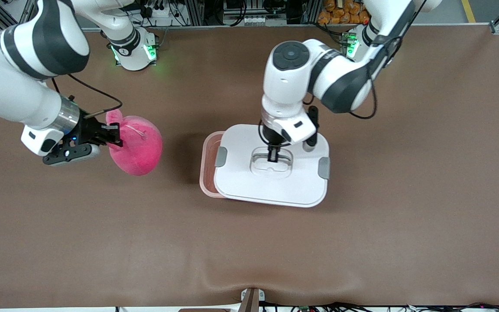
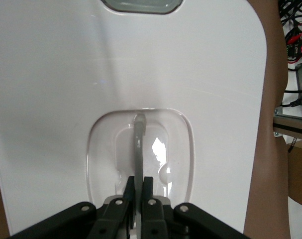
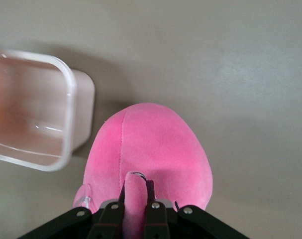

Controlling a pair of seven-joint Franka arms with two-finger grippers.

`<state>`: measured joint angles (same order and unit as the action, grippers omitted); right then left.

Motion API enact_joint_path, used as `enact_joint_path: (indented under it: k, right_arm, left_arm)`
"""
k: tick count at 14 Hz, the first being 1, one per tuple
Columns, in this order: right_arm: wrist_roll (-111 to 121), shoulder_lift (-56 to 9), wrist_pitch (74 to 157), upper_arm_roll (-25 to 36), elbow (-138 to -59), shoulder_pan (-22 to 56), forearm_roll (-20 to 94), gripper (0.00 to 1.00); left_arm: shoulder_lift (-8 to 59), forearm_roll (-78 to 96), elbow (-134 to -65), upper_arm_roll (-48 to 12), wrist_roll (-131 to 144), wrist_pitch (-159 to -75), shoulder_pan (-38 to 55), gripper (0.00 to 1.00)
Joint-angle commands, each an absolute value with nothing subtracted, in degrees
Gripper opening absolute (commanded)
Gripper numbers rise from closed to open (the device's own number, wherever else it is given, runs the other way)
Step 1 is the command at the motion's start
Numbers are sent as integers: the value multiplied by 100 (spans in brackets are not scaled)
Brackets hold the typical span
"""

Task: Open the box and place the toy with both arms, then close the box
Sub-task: 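Lift the white lid off the box with the left gripper, then carry the pink toy over the pink box with the right gripper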

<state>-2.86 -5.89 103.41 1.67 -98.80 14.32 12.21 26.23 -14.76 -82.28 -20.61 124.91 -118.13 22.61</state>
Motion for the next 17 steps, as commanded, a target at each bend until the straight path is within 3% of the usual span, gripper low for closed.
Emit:
enact_joint_path:
  k: [1,11,17]
  right_arm:
    - [-1253,-895,10195,220,-9274,1975,1283,0]
    - [-3303,-2293,10257,211,-7481,2873,1275,0]
    - [-3945,-2706,10642,229,-7225,3076,1564,0]
  left_arm:
    - [2242,-951,-8288,-2109,11474,-11471,1821,0]
    - [1617,394,-8297,-2109,8133,-10284,125,0]
    - [1521,835,-8306,-2092,6411,-9529,-702,0]
